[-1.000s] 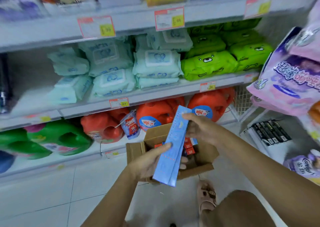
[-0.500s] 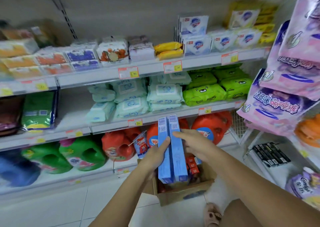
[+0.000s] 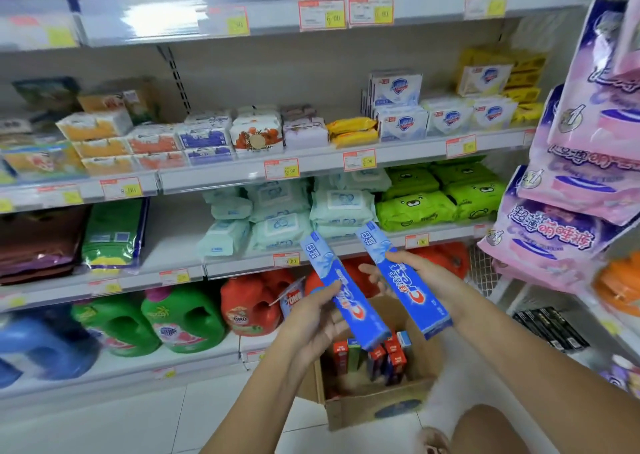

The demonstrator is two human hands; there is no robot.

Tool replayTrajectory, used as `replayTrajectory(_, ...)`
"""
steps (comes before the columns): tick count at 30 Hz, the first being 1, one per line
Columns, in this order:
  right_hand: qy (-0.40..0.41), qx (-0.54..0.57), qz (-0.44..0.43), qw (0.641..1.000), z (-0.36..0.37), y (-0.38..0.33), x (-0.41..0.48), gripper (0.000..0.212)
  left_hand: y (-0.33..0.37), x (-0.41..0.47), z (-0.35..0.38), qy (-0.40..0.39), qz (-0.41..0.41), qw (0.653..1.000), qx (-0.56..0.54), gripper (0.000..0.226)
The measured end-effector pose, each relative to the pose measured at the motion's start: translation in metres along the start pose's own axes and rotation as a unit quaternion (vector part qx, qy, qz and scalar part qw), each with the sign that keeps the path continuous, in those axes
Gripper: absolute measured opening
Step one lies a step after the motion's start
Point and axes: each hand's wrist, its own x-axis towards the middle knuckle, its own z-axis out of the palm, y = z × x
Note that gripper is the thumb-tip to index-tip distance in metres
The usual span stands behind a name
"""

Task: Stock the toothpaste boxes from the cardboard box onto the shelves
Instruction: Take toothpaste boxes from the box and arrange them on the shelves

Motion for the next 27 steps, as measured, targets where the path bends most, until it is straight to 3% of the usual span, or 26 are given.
replayTrajectory(5, 0.033, -0.157, -0.027, 0.987, 0.018, -0.011, 0.004, 0.011, 0.011, -0.013, -0.002, -0.069, 0.041, 0.995, 0.064, 0.017)
replayTrajectory(9, 0.040, -0.243, -0.046, 0.968, 0.032, -0.018, 0.009, 0.027, 0.023, -0.016, -0.005, -0.105, 0.046, 0.991, 0.063, 0.036)
replayTrajectory(14, 0.028, -0.236, -0.054, 0.970, 0.044, -0.024, 0.019, 0.028, 0.038, -0.017, -0.008, -0.142, 0.052, 0.988, 0.038, 0.042)
replayTrajectory(20, 0.016, -0.175, -0.065, 0.982, 0.055, -0.023, 0.033, 0.014, 0.048, -0.007, -0.015, -0.137, 0.047, 0.989, 0.025, 0.047)
replayTrajectory(27, 0.033, -0.182, -0.097, 0.978, 0.071, -0.021, 0.055, 0.024, 0.061, 0.009, -0.028, -0.122, 0.056, 0.991, 0.017, 0.045)
